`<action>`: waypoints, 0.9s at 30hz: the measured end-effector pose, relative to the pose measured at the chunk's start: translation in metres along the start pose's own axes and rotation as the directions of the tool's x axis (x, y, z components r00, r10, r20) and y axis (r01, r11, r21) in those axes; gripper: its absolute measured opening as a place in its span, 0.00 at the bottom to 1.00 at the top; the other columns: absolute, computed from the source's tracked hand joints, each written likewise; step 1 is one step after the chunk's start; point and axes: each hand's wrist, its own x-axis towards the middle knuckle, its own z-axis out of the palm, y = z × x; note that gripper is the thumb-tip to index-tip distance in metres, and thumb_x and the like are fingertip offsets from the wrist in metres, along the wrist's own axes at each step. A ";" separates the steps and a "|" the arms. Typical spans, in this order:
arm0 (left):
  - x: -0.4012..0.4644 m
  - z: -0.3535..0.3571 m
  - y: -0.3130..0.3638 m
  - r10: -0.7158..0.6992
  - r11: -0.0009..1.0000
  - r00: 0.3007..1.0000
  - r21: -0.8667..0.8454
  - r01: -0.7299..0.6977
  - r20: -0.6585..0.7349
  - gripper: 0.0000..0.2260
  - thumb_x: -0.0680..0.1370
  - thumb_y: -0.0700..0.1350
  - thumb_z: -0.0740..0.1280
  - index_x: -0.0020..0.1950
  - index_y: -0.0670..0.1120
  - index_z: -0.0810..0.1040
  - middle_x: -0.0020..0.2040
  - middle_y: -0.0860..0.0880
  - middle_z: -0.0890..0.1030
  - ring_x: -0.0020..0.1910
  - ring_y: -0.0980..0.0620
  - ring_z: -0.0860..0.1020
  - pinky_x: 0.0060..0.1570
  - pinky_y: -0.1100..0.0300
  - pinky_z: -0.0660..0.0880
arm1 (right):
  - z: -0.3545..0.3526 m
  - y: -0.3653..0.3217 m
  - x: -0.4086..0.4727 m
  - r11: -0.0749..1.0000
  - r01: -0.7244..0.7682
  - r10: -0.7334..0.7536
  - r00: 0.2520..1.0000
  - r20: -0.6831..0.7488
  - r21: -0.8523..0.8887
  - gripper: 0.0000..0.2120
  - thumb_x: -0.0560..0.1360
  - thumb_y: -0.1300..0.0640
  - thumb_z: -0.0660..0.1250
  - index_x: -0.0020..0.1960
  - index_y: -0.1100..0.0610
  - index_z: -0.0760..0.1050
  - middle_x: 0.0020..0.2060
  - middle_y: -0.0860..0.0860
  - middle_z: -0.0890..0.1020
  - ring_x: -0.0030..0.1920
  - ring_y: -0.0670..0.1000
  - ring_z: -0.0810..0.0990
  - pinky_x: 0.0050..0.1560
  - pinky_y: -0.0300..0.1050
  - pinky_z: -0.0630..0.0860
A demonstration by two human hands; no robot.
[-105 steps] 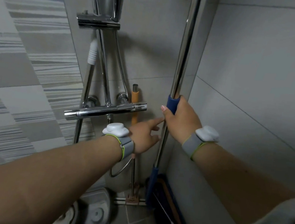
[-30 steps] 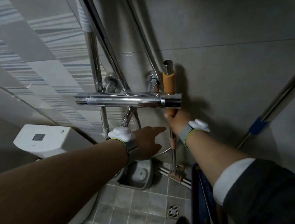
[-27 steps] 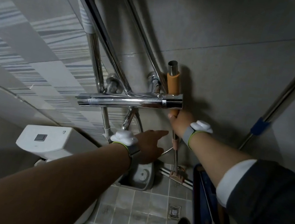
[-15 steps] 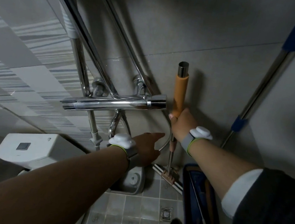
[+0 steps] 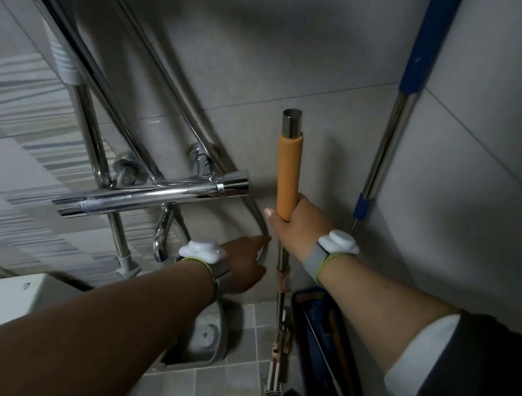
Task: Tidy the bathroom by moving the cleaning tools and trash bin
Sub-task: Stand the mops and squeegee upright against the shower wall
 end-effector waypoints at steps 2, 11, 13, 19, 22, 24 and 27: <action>-0.008 0.000 0.000 0.022 1.000 1.000 0.012 -0.023 0.019 0.31 0.78 0.52 0.64 0.79 0.53 0.56 0.76 0.47 0.66 0.73 0.47 0.67 0.69 0.57 0.64 | 0.002 -0.006 -0.012 1.000 0.014 -0.013 1.000 0.018 -0.014 0.22 0.69 0.28 0.60 0.46 0.46 0.70 0.35 0.46 0.79 0.33 0.49 0.80 0.37 0.45 0.80; -0.058 0.006 -0.014 0.130 0.991 0.991 -0.021 -0.129 0.031 0.31 0.78 0.49 0.65 0.78 0.54 0.56 0.75 0.49 0.68 0.70 0.49 0.71 0.60 0.66 0.65 | -0.003 -0.040 -0.072 0.997 0.014 -0.019 0.997 -0.073 -0.078 0.17 0.71 0.33 0.62 0.48 0.45 0.67 0.37 0.44 0.76 0.36 0.50 0.79 0.38 0.45 0.78; -0.070 0.006 -0.014 0.156 0.987 0.987 -0.052 -0.155 0.025 0.30 0.78 0.48 0.65 0.78 0.55 0.58 0.73 0.49 0.71 0.67 0.48 0.74 0.60 0.67 0.68 | -0.009 -0.051 -0.081 0.993 0.011 -0.027 0.991 -0.131 -0.117 0.18 0.71 0.33 0.62 0.49 0.46 0.67 0.39 0.45 0.77 0.38 0.52 0.79 0.39 0.45 0.77; -0.097 0.008 -0.010 0.218 0.964 0.976 -0.155 -0.216 -0.008 0.25 0.79 0.45 0.64 0.76 0.52 0.62 0.68 0.51 0.75 0.64 0.49 0.75 0.48 0.74 0.64 | -0.037 -0.085 -0.108 0.985 0.052 -0.094 0.961 -0.262 -0.163 0.18 0.75 0.36 0.62 0.53 0.48 0.64 0.39 0.45 0.76 0.37 0.51 0.79 0.37 0.45 0.75; -0.104 0.003 -0.004 0.215 0.963 0.976 -0.160 -0.219 -0.040 0.24 0.77 0.49 0.65 0.72 0.50 0.66 0.64 0.47 0.78 0.61 0.45 0.77 0.56 0.58 0.72 | -0.051 -0.096 -0.119 0.982 0.072 -0.122 0.947 -0.298 -0.173 0.20 0.75 0.38 0.63 0.58 0.51 0.67 0.42 0.47 0.77 0.40 0.52 0.79 0.39 0.44 0.74; -0.105 -0.002 0.001 0.232 0.950 0.972 -0.203 -0.237 -0.050 0.21 0.77 0.49 0.66 0.69 0.50 0.70 0.59 0.49 0.80 0.56 0.47 0.78 0.54 0.58 0.73 | -0.061 -0.101 -0.126 0.983 0.072 -0.126 0.937 -0.326 -0.171 0.22 0.75 0.39 0.64 0.60 0.52 0.67 0.43 0.48 0.77 0.41 0.52 0.79 0.41 0.45 0.74; -0.103 -0.009 0.012 0.275 0.911 0.960 -0.306 -0.278 -0.052 0.13 0.79 0.44 0.64 0.61 0.55 0.71 0.47 0.55 0.77 0.43 0.58 0.74 0.35 0.79 0.67 | -0.078 -0.101 -0.131 0.985 0.059 -0.114 0.925 -0.363 -0.160 0.22 0.75 0.38 0.63 0.60 0.52 0.67 0.42 0.47 0.77 0.41 0.52 0.79 0.42 0.47 0.77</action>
